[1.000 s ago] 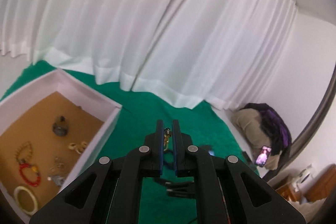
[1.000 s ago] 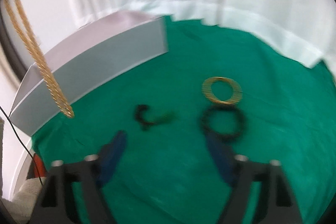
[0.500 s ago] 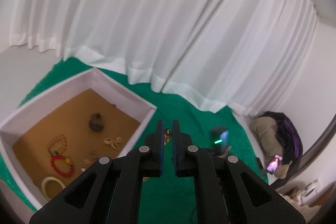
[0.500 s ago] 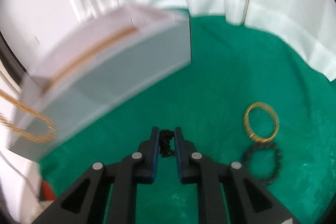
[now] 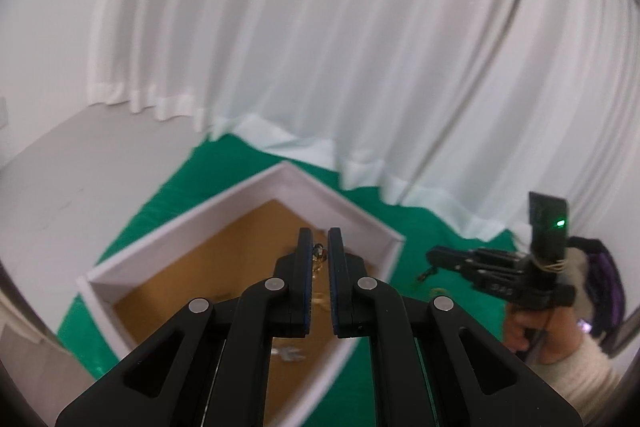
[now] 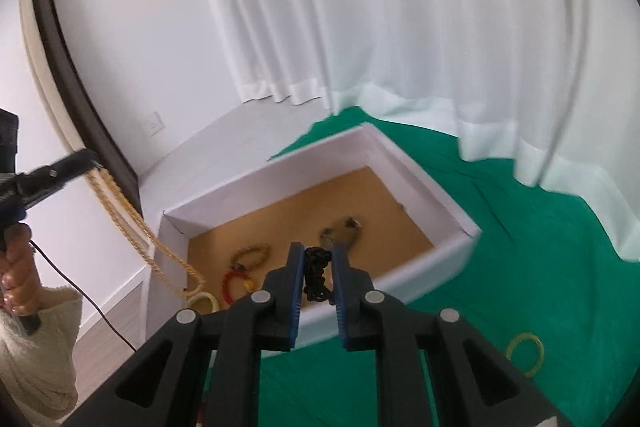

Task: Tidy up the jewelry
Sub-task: 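Lower necklace and jade pendant into the box while both tools open to release, then withdraw both open tools from the box back over the cloth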

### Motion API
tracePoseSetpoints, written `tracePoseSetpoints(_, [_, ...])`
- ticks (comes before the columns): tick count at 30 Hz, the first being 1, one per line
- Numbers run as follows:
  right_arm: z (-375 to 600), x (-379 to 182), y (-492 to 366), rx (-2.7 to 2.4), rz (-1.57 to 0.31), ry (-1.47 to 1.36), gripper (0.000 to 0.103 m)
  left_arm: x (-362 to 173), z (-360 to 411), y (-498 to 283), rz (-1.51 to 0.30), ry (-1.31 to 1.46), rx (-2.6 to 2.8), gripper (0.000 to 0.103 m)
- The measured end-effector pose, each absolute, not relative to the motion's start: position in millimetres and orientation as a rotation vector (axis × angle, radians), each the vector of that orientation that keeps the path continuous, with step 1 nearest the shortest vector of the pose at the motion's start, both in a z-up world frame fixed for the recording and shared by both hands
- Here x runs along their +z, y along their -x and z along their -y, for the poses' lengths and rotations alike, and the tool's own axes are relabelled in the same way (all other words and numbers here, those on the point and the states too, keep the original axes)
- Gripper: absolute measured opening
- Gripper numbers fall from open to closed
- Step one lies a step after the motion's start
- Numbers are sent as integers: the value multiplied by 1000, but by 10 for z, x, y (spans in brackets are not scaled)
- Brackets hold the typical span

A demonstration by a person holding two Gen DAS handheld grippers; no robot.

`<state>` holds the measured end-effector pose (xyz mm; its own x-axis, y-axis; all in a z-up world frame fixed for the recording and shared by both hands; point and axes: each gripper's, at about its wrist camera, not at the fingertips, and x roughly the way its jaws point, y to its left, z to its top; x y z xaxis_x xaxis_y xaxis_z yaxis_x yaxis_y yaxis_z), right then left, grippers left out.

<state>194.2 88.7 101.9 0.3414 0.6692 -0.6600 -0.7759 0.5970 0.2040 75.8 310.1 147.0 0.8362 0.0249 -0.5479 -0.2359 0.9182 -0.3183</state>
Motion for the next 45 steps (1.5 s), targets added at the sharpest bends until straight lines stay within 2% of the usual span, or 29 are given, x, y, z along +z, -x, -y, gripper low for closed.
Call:
tracePoseSetpoints(4, [-1336,861,-1991,992,-828,168,14,1252,-3432,-764,-590,415,216,4])
tracePoseSetpoints(14, [-2433,-62,-2262,1009,-1016,281,14,497,-3956,-895,-729,426,370,4])
tracePoseSetpoints(17, [-2618,-292,-2326,973,-1042,337,17,280,-3986,-949,-784,389,395,6])
tracePoseSetpoints(19, [-2650,-381,-2347,944,-1057,333,42,144,-3953,-970,-812,352,421,8])
tracePoseSetpoints(20, [-2629,-393,-2342,939,-1054,316,64,120,-3946,-962,-816,347,422,17])
tracePoseSetpoints(21, [-2604,-389,-2333,939,-1046,305,70,90,-3925,-950,-818,344,425,36])
tracePoseSetpoints(22, [-2568,-359,-2305,937,-1029,304,70,78,-3898,-932,-815,339,436,50])
tracePoseSetpoints(23, [-2546,-323,-2278,930,-1012,312,70,91,-3865,-914,-807,327,450,69])
tracePoseSetpoints(24, [-2488,-256,-2220,914,-979,329,71,105,-3801,-889,-789,301,467,76])
tracePoseSetpoints(25, [-2460,-209,-2188,907,-956,335,73,116,-3743,-872,-781,273,478,76])
tracePoseSetpoints(27, [-2312,-55,-2078,901,-879,339,84,142,-3608,-871,-782,227,496,84])
tracePoseSetpoints(30, [-2103,95,-1941,856,-801,375,84,222,-3356,-844,-743,152,533,99])
tracePoseSetpoints(34, [-1682,241,-1743,793,-702,410,84,328,-2965,-833,-689,68,547,102])
tracePoseSetpoints(45, [-229,378,-1423,600,-663,317,84,348,-1970,-964,-699,-1,459,102])
